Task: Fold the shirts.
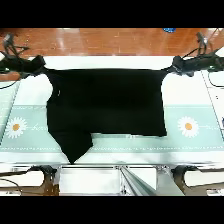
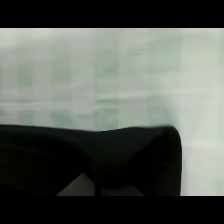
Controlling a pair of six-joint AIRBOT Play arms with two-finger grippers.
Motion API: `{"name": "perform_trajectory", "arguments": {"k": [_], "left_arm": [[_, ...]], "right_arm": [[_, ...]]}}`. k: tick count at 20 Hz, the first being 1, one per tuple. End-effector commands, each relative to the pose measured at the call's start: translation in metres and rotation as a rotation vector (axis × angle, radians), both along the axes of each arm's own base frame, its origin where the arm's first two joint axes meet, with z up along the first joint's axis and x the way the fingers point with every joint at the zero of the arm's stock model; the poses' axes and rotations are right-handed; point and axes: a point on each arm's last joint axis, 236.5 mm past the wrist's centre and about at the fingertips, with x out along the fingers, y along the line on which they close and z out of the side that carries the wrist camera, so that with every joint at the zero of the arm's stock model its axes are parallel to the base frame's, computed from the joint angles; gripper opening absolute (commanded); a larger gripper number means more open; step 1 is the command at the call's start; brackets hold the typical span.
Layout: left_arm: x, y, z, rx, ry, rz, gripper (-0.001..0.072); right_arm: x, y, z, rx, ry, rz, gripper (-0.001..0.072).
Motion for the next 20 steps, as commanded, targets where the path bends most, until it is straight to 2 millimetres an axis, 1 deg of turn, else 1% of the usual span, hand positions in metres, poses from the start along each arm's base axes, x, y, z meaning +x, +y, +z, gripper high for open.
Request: {"name": "perform_trajectory", "arguments": {"k": [1,3,4,5,7,9,10,12,14,15,16,17,18,19,20], "left_arm": [[0.007,-0.023,-0.044,-0.088,0.095,0.006,0.0025],[0.002,-0.024,-0.049,-0.078,0.113,-0.031,0.0025],[-0.004,-0.019,-0.048,-0.068,0.126,-0.065,0.0025],[-0.012,-0.011,-0.047,-0.072,0.154,-0.078,0.0025],[-0.033,0.000,-0.049,-0.096,0.230,-0.096,0.0025],[-0.059,0.004,-0.062,-0.080,0.326,-0.169,0.0025],[-0.069,0.002,-0.070,-0.076,0.366,-0.190,0.0025],[-0.082,-0.010,-0.088,-0.084,0.408,-0.223,0.0026],[-0.088,-0.025,-0.104,-0.078,0.424,-0.250,0.0027],[-0.088,-0.032,-0.108,-0.072,0.423,-0.261,0.0087],[-0.089,-0.038,-0.108,-0.069,0.425,-0.275,0.0333],[-0.090,-0.039,-0.105,-0.062,0.430,-0.289,0.0501],[-0.092,-0.036,-0.099,-0.049,0.445,-0.299,0.0506],[-0.095,-0.027,-0.090,-0.029,0.468,-0.307,0.0506],[-0.099,-0.013,-0.080,-0.001,0.487,-0.297,0.0506]], "right_arm": [[0.008,0.004,-0.035,0.043,0.094,0.003,0.0017],[-0.002,0.002,-0.039,0.020,0.120,0.045,0.0017],[-0.008,-0.001,-0.039,0.023,0.137,0.060,0.0017],[-0.015,-0.004,-0.039,0.033,0.163,0.067,0.0017],[-0.039,-0.007,-0.042,0.043,0.236,0.130,0.0018],[-0.062,-0.013,-0.053,-0.018,0.317,0.188,0.0017],[-0.070,-0.017,-0.061,-0.062,0.351,0.205,0.0017],[-0.081,-0.016,-0.079,-0.100,0.393,0.213,0.0017],[-0.082,-0.010,-0.094,-0.083,0.398,0.183,0.0018],[-0.083,-0.008,-0.099,-0.077,0.406,0.162,0.0109],[-0.086,-0.007,-0.102,-0.072,0.424,0.145,0.0408],[-0.088,-0.006,-0.100,-0.067,0.433,0.154,0.0421],[-0.092,-0.008,-0.094,-0.065,0.437,0.156,0.0421],[-0.094,-0.016,-0.083,-0.070,0.429,0.148,0.0420],[-0.095,-0.027,-0.070,-0.075,0.408,0.134,0.0420]]}}
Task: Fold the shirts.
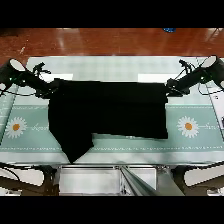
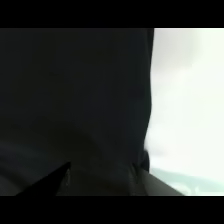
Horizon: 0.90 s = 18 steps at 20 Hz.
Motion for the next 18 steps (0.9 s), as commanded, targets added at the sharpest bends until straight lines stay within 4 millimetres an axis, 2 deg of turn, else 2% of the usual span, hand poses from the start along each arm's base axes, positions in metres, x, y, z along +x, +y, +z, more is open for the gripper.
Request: {"name": "perform_trajectory", "arguments": {"k": [1,3,5,6,8,11,14,18], "left_arm": [[-0.019,0.032,0.023,0.084,0.056,-0.025,0.0506],[-0.035,0.060,0.043,0.112,0.041,0.034,0.0506],[-0.070,0.079,0.043,0.110,0.048,0.119,0.0506],[-0.095,0.083,0.034,0.100,0.065,0.168,0.0506],[-0.141,0.075,0.014,0.009,0.072,0.269,0.0505],[-0.181,0.040,0.006,-0.218,0.018,0.436,0.0506],[-0.204,0.031,-0.016,-0.212,0.025,0.548,0.0506],[-0.212,0.010,-0.034,-0.233,0.071,0.522,0.0505]], "right_arm": [[-0.012,-0.030,0.029,-0.033,-0.024,-0.042,0.0420],[-0.026,-0.064,0.050,-0.089,-0.064,-0.110,0.0420],[-0.050,-0.079,0.045,-0.095,-0.099,-0.215,0.0419],[-0.065,-0.075,0.034,-0.071,-0.102,-0.268,0.0419],[-0.100,-0.042,0.007,0.034,-0.109,-0.318,0.0419],[-0.131,0.006,-0.006,0.183,-0.134,-0.337,0.0419],[-0.141,0.020,-0.003,0.224,-0.154,-0.344,0.0419],[-0.136,0.023,0.003,0.251,-0.171,-0.362,0.0419]]}}
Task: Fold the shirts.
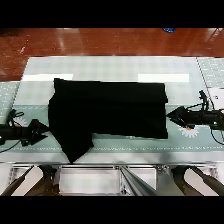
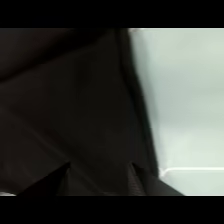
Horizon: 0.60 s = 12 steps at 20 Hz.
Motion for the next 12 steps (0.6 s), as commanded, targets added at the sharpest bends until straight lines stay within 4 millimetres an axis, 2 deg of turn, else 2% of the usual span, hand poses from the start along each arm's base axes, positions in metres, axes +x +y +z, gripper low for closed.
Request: {"name": "perform_trajectory", "arguments": {"k": [1,6,7,8,9,11,12], "left_arm": [[-0.003,-0.025,-0.014,-0.042,-0.017,0.008,0.0504],[0.005,-0.042,-0.030,-0.019,-0.015,0.004,0.0495],[0.008,-0.046,-0.029,-0.032,-0.020,0.005,0.0380],[0.010,-0.052,-0.027,-0.046,-0.044,-0.030,0.0027],[0.012,-0.057,-0.023,-0.062,-0.064,-0.054,0.0024],[0.014,-0.059,-0.014,-0.080,-0.082,-0.088,0.0024],[0.017,-0.059,-0.011,-0.078,-0.098,-0.107,0.0024]], "right_arm": [[0.003,0.009,0.006,0.045,-0.037,-0.027,0.0419],[0.005,0.010,0.009,0.055,-0.042,-0.029,0.0419],[0.007,0.007,0.010,0.049,-0.048,-0.034,0.0419],[0.009,0.001,0.012,0.039,-0.051,-0.040,0.0418],[0.001,-0.012,0.008,-0.003,-0.021,-0.033,0.0418],[-0.042,-0.046,-0.016,-0.091,0.181,-0.073,0.0418],[-0.065,-0.049,-0.025,-0.101,0.270,-0.068,0.0418]]}}
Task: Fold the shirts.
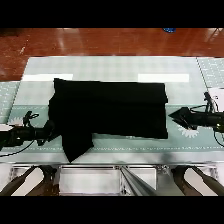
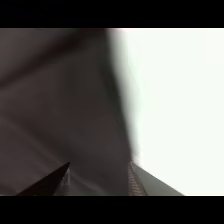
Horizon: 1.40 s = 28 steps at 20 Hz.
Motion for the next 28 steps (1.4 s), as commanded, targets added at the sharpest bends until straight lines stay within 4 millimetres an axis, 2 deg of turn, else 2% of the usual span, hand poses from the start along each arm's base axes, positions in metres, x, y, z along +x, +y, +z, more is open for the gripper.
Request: {"name": "perform_trajectory", "arguments": {"k": [1,3,5,9,14,15,16,17,18,21,24,26,28], "left_arm": [[0.009,-0.008,0.013,-0.034,-0.048,-0.049,0.0024],[0.012,-0.007,0.016,-0.032,-0.056,-0.043,0.0025],[0.013,-0.009,0.017,-0.044,-0.058,-0.039,0.0025],[0.011,-0.010,0.018,-0.051,-0.054,-0.044,0.0025],[0.012,-0.010,0.018,-0.051,-0.054,-0.044,0.0025],[0.012,-0.010,0.018,-0.050,-0.055,-0.044,0.0025],[0.015,-0.008,0.020,-0.042,-0.067,-0.047,0.0025],[0.022,-0.004,0.027,-0.037,-0.089,-0.053,0.0025],[0.030,0.000,0.037,-0.034,-0.111,-0.060,0.0025],[0.066,0.018,0.081,0.006,-0.224,-0.085,0.0025],[0.107,0.030,0.130,0.041,-0.370,-0.073,0.0025],[0.130,0.032,0.143,0.077,-0.418,-0.071,0.0025],[0.152,0.024,0.143,0.073,-0.419,-0.098,0.0025]], "right_arm": [[-0.062,-0.020,-0.025,-0.047,0.254,-0.002,0.0418],[-0.059,0.003,-0.025,0.052,0.233,-0.026,0.0418],[-0.063,0.015,-0.031,0.105,0.242,-0.056,0.0418],[-0.080,0.035,-0.045,0.090,0.293,0.014,0.0418],[-0.041,0.053,-0.056,0.117,0.221,-0.062,0.0408],[-0.034,0.061,-0.056,0.137,0.202,-0.054,0.0301],[-0.027,0.069,-0.052,0.160,0.164,-0.027,0.0141],[-0.019,0.076,-0.044,0.178,0.119,0.006,0.0059],[-0.013,0.079,-0.034,0.184,0.089,0.045,0.0018],[0.009,0.073,0.008,0.145,-0.015,0.167,0.0017],[0.046,0.059,0.051,0.087,-0.129,0.188,0.0017],[0.075,0.047,0.072,0.046,-0.201,0.156,0.0017],[0.101,0.042,0.081,0.056,-0.231,0.133,0.0017]]}}
